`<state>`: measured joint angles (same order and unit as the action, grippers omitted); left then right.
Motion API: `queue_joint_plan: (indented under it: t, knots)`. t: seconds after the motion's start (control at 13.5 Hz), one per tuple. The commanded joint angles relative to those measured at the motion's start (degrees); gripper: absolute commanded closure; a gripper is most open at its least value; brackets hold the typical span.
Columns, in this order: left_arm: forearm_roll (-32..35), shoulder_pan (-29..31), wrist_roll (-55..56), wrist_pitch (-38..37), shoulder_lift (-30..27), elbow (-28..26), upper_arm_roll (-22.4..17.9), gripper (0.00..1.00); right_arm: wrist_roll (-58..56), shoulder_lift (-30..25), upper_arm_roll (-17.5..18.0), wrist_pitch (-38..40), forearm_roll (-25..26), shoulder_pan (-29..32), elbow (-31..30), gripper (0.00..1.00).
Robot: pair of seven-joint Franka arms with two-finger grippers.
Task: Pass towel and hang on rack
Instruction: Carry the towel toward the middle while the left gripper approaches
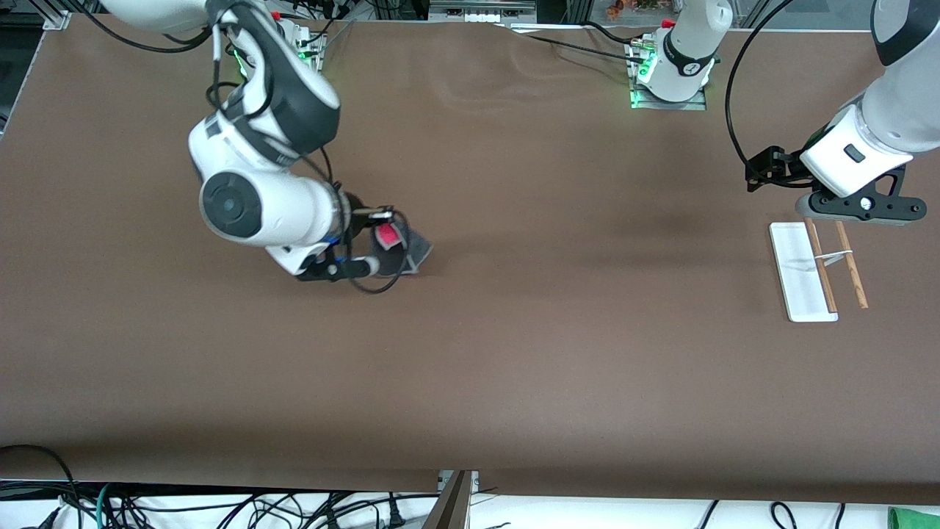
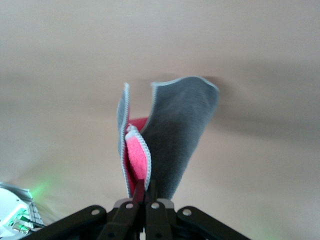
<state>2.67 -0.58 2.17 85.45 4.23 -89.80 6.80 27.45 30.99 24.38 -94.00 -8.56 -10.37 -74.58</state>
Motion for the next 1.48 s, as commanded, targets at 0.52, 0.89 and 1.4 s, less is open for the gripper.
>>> queue_joint_plan:
  t: [0.52, 0.89, 1.4]
  knots:
    - [0.7, 0.1, -0.2, -1.5, 0.3, 0.9, 2.8, 0.0, 4.6, -0.4, 0.4, -0.1, 1.0, -12.7, 10.7, 1.0]
    - [-2.6, -1.3, -3.2, -1.5, 1.7, 0.9, 3.7, 0.0, 4.6, -0.4, 0.3, -5.8, 1.1, -16.9, 11.3, 1.0]
    - [-19.9, -1.4, -23.0, -1.9, 3.7, 0.2, 3.8, 0.0, 4.6, -0.2, 0.4, -7.7, 2.7, -22.1, 11.3, 1.0]
